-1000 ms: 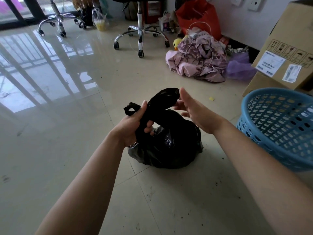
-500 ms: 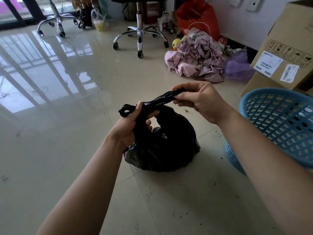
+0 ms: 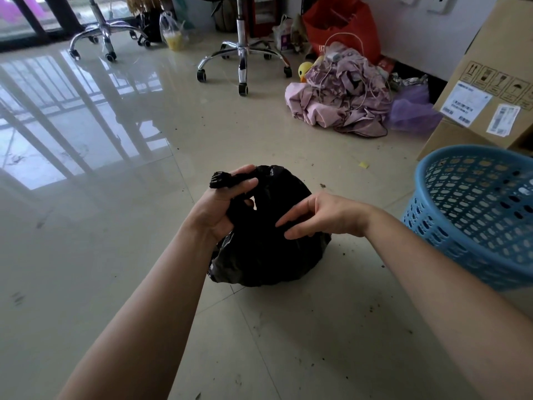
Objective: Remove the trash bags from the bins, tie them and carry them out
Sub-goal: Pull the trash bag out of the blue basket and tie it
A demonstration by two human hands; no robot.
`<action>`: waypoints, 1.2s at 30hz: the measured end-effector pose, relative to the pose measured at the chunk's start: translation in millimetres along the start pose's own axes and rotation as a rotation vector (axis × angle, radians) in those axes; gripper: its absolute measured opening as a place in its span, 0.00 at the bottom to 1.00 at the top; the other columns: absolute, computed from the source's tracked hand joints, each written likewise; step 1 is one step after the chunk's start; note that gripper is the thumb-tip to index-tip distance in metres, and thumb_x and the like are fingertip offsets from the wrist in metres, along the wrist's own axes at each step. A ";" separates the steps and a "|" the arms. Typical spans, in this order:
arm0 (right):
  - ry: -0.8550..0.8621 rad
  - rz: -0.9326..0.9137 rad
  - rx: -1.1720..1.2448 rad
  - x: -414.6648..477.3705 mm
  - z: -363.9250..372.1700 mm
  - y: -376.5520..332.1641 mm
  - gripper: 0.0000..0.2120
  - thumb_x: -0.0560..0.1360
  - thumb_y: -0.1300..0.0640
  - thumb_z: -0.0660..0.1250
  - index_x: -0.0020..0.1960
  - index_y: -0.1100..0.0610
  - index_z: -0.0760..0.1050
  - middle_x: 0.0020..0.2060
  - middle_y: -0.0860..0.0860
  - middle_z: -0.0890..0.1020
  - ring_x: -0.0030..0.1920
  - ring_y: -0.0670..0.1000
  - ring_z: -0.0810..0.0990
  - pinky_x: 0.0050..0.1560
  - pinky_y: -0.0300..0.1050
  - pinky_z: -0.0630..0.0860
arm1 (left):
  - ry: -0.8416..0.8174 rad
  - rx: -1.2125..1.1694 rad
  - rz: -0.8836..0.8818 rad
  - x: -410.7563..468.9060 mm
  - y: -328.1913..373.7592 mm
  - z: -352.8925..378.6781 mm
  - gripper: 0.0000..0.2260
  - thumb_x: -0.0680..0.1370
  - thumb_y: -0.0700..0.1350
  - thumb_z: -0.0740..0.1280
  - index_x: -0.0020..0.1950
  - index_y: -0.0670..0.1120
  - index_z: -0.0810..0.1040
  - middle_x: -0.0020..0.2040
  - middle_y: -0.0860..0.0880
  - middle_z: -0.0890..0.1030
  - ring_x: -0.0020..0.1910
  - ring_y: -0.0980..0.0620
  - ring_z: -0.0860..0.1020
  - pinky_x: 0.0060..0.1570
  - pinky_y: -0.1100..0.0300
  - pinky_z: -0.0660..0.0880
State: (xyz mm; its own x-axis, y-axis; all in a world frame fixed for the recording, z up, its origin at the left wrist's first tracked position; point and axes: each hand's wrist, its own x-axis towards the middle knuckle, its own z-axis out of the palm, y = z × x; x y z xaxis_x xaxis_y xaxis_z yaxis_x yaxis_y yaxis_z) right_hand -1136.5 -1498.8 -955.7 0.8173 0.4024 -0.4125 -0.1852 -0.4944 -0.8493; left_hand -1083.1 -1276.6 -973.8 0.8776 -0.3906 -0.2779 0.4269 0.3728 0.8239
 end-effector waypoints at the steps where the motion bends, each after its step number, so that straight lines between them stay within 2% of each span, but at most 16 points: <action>1: -0.025 0.023 -0.020 -0.3 -2.6 1.1 0.13 0.72 0.56 0.76 0.56 0.46 0.84 0.51 0.43 0.86 0.54 0.44 0.83 0.56 0.46 0.77 | 0.001 -0.010 0.006 -0.2 0.8 0.3 0.13 0.71 0.35 0.70 0.52 0.48 0.80 0.41 0.48 0.82 0.31 0.53 0.75 0.32 0.64 0.75; 4: -0.025 0.020 0.013 -1.2 -10.4 5.5 0.11 0.74 0.56 0.74 0.56 0.48 0.83 0.50 0.45 0.86 0.53 0.46 0.83 0.52 0.41 0.76 | -0.013 -0.037 0.028 -1.7 3.9 -1.6 0.12 0.72 0.31 0.67 0.48 0.47 0.79 0.41 0.46 0.82 0.30 0.53 0.77 0.32 0.64 0.77; 7: 0.286 -0.094 0.157 6.1 -14.2 7.7 0.09 0.73 0.60 0.74 0.51 0.51 0.79 0.45 0.48 0.82 0.46 0.45 0.80 0.47 0.38 0.74 | -0.020 0.007 0.051 -5.0 7.3 -2.0 0.13 0.76 0.29 0.64 0.47 0.47 0.78 0.44 0.46 0.82 0.32 0.52 0.80 0.33 0.63 0.78; 9: 0.436 -0.125 0.087 13.8 -16.3 6.8 0.21 0.70 0.56 0.78 0.58 0.48 0.74 0.55 0.47 0.77 0.56 0.44 0.76 0.53 0.36 0.71 | -0.037 0.039 0.056 -7.4 8.2 0.7 0.13 0.77 0.28 0.63 0.46 0.47 0.77 0.44 0.46 0.81 0.32 0.52 0.81 0.33 0.63 0.78; 11: 0.381 -0.136 0.006 21.5 -12.5 5.0 0.33 0.70 0.53 0.78 0.70 0.44 0.67 0.68 0.47 0.71 0.67 0.43 0.69 0.59 0.35 0.67 | -0.070 0.063 0.039 -9.6 8.1 4.0 0.13 0.77 0.28 0.63 0.46 0.47 0.76 0.44 0.46 0.81 0.31 0.52 0.80 0.32 0.63 0.79; 12: 0.322 -0.134 0.023 24.5 -9.9 4.8 0.33 0.72 0.55 0.76 0.73 0.45 0.66 0.70 0.46 0.71 0.67 0.43 0.70 0.59 0.32 0.68 | -0.086 0.069 0.025 -10.4 8.3 4.8 0.13 0.77 0.29 0.63 0.46 0.47 0.76 0.44 0.47 0.81 0.31 0.52 0.80 0.33 0.63 0.79; 14: 0.270 -0.124 0.104 28.9 -7.3 7.2 0.20 0.76 0.59 0.72 0.67 0.49 0.75 0.61 0.48 0.81 0.57 0.44 0.80 0.56 0.36 0.76 | -0.099 0.104 0.010 -11.9 8.4 4.0 0.12 0.77 0.29 0.64 0.48 0.47 0.75 0.43 0.46 0.81 0.32 0.51 0.80 0.34 0.61 0.80; 16: 0.369 -0.126 0.139 28.8 -5.9 7.2 0.08 0.78 0.60 0.70 0.55 0.53 0.82 0.45 0.49 0.85 0.44 0.46 0.83 0.48 0.40 0.79 | -0.016 0.280 0.051 -11.3 8.8 -0.7 0.12 0.76 0.29 0.67 0.50 0.46 0.75 0.43 0.45 0.80 0.32 0.49 0.80 0.34 0.59 0.81; 17: 0.431 -0.123 0.149 28.3 -7.0 7.7 0.06 0.77 0.60 0.69 0.53 0.54 0.83 0.42 0.50 0.85 0.41 0.46 0.82 0.45 0.39 0.78 | 0.050 0.451 0.101 -8.8 8.1 -5.4 0.12 0.76 0.30 0.69 0.52 0.46 0.76 0.43 0.44 0.80 0.33 0.49 0.81 0.36 0.57 0.81; 21: 0.460 -0.145 0.183 23.9 -10.1 7.5 0.06 0.77 0.59 0.70 0.53 0.56 0.83 0.44 0.54 0.85 0.43 0.48 0.81 0.51 0.45 0.78 | 0.298 0.979 0.456 1.8 1.6 -17.4 0.13 0.69 0.42 0.78 0.51 0.52 0.82 0.43 0.55 0.83 0.41 0.55 0.81 0.49 0.60 0.78; 24: 0.387 -0.149 0.194 21.1 -7.7 7.7 0.07 0.75 0.60 0.72 0.53 0.57 0.83 0.50 0.57 0.86 0.47 0.50 0.83 0.61 0.50 0.77 | 0.451 1.148 0.653 4.5 -4.5 -16.8 0.14 0.69 0.39 0.77 0.52 0.52 0.84 0.47 0.52 0.81 0.44 0.53 0.80 0.49 0.72 0.71; 25: 0.358 -0.144 0.194 20.8 -6.9 8.1 0.07 0.75 0.60 0.73 0.53 0.56 0.83 0.49 0.56 0.86 0.48 0.50 0.84 0.63 0.51 0.77 | 0.488 1.156 0.687 3.3 -6.2 -14.4 0.14 0.68 0.37 0.75 0.51 0.50 0.83 0.47 0.51 0.80 0.44 0.52 0.79 0.46 0.73 0.70; 28: 0.215 -0.099 0.205 18.4 -4.4 4.4 0.08 0.74 0.60 0.73 0.53 0.57 0.83 0.46 0.53 0.85 0.49 0.52 0.84 0.63 0.51 0.76 | 0.545 1.122 0.759 -0.2 -10.7 -7.6 0.12 0.69 0.34 0.70 0.48 0.47 0.78 0.45 0.51 0.79 0.40 0.50 0.76 0.41 0.64 0.70; 32: -0.003 -0.049 0.206 13.0 2.8 -2.6 0.17 0.78 0.46 0.66 0.51 0.60 0.82 0.45 0.54 0.82 0.47 0.53 0.80 0.54 0.51 0.73 | 0.537 0.877 0.644 -1.9 -11.3 -2.5 0.12 0.72 0.33 0.69 0.46 0.48 0.72 0.36 0.54 0.76 0.33 0.54 0.74 0.34 0.61 0.70; 34: 0.026 -0.005 0.220 15.9 6.9 -5.7 0.23 0.81 0.42 0.59 0.48 0.59 0.82 0.43 0.54 0.81 0.43 0.53 0.78 0.48 0.49 0.72 | 0.480 0.588 0.517 -3.6 -10.8 1.7 0.12 0.76 0.32 0.67 0.45 0.48 0.72 0.33 0.52 0.75 0.29 0.58 0.73 0.30 0.63 0.71; 36: 0.171 0.040 0.199 22.6 9.5 -6.6 0.22 0.82 0.42 0.56 0.49 0.57 0.81 0.41 0.53 0.81 0.38 0.51 0.78 0.42 0.45 0.74 | 0.388 0.335 0.428 -5.3 -9.7 2.6 0.13 0.78 0.31 0.66 0.43 0.49 0.73 0.34 0.51 0.77 0.31 0.56 0.76 0.32 0.63 0.74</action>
State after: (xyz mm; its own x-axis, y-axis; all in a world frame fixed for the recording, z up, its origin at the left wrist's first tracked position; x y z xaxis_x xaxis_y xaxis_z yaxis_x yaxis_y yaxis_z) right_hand -1122.0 -1479.2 -962.6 0.8844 0.2415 -0.3995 -0.3088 -0.3392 -0.8886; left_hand -1092.5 -1280.3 -979.0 0.9961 0.0882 0.0014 -0.0121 0.1214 0.9925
